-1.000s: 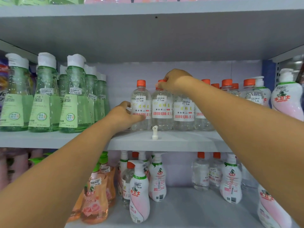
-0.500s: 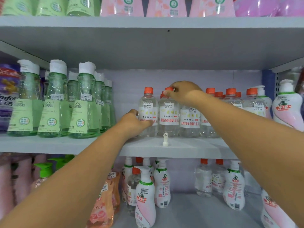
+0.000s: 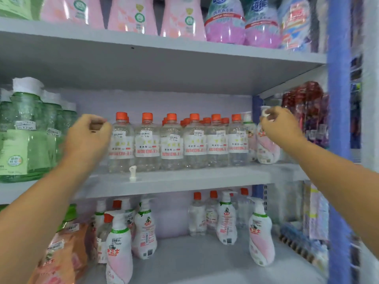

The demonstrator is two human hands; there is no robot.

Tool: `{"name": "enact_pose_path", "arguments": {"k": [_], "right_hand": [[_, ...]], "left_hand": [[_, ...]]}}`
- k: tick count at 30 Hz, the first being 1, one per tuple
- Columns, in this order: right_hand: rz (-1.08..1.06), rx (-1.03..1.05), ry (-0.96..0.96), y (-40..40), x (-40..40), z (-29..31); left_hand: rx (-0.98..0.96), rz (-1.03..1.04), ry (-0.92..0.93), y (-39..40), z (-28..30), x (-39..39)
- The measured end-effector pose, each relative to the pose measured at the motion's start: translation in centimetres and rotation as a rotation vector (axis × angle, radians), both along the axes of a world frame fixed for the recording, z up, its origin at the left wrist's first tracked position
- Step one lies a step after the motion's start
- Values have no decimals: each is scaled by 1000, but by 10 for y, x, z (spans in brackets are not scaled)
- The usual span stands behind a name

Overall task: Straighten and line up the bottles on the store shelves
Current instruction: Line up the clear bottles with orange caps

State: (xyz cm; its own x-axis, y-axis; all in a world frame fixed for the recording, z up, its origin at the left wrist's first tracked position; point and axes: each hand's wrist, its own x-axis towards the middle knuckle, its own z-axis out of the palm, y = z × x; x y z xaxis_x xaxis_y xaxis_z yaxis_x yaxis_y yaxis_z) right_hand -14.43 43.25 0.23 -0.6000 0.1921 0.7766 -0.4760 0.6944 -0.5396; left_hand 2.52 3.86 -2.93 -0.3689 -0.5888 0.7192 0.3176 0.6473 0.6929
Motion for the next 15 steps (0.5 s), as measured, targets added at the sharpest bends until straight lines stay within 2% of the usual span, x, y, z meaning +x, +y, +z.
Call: {"name": "enact_pose_path", "arguments": {"k": [3,6,11,15], "right_hand": [[-11,-96,-265,38,-29,-1],[119,-88,-453,48,-53,-10],[300,-96,-453,54,-58,-22],[659,-16,-496,52,-25,-20]], "left_hand": [[-38,-181,60,72,5,0],[-162,-380,-141,147,-2,-26],[-161,-476,-402,221,-20,-81],[-69,-597,-455,243,-18,-105]]}}
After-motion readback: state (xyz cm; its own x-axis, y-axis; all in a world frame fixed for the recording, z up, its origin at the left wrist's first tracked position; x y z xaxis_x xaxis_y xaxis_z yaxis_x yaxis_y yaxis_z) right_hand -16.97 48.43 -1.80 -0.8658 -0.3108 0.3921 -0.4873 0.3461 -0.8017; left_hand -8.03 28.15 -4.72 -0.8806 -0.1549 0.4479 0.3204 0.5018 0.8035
